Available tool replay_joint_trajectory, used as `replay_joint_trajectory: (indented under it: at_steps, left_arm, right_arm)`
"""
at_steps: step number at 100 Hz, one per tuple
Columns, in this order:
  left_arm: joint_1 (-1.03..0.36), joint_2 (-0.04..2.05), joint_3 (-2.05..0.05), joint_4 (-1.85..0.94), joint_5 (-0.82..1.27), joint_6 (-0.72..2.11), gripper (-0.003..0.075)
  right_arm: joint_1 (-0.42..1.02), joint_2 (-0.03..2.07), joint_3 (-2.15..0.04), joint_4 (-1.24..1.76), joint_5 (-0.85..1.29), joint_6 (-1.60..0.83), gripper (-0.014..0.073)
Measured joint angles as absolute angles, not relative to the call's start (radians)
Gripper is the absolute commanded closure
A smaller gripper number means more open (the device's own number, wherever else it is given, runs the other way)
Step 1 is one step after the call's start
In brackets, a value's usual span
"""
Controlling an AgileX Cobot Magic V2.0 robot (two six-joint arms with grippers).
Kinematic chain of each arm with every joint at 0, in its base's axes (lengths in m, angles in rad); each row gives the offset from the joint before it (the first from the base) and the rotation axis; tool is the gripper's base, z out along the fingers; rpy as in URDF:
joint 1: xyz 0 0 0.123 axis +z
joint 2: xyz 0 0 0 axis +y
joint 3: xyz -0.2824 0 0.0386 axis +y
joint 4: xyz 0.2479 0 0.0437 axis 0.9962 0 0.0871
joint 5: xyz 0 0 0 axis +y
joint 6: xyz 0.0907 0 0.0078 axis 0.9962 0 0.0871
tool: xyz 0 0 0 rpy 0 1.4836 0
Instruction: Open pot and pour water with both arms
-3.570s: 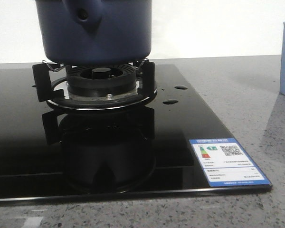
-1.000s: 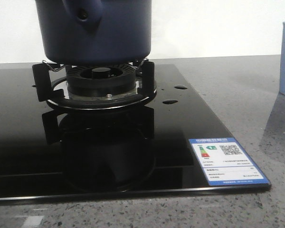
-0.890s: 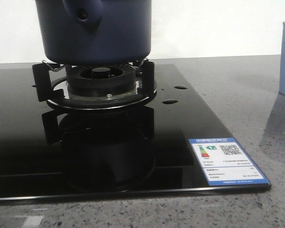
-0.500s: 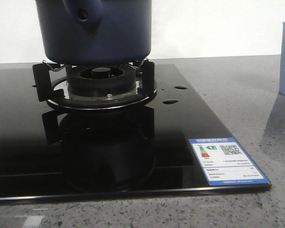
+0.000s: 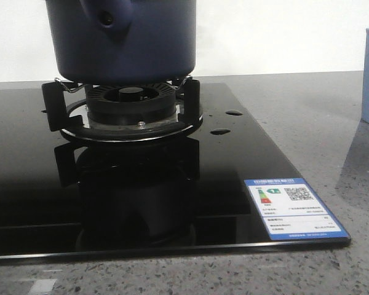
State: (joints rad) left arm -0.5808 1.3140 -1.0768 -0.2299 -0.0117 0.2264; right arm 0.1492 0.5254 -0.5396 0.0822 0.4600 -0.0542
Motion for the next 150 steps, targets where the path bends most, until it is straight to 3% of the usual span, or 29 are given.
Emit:
replay_joint_trajectory:
  at_steps: [41,71,105,150]
  left_arm:
    - [-0.405,1.16,-1.077,-0.217,0.067,0.226,0.0369]
    - [-0.322,1.084,-1.077,-0.216,0.085,0.226,0.0369]
    - [-0.301,1.07,-1.077,-0.214,0.131,0.226,0.0369]
    - [-0.301,1.07,-1.077,-0.214,0.134,0.226,0.0369]
  right_arm:
    - [0.109,0.546,-0.351,0.008,0.199,-0.054,0.0099]
    - [0.109,0.716,-0.321,-0.029,0.011,-0.054,0.0099]
    - [0.105,0.859,-0.321,0.061,-0.127,-0.054,0.0099]
    - [-0.015,0.835,-0.321,0.137,-0.13,-0.054,0.0099]
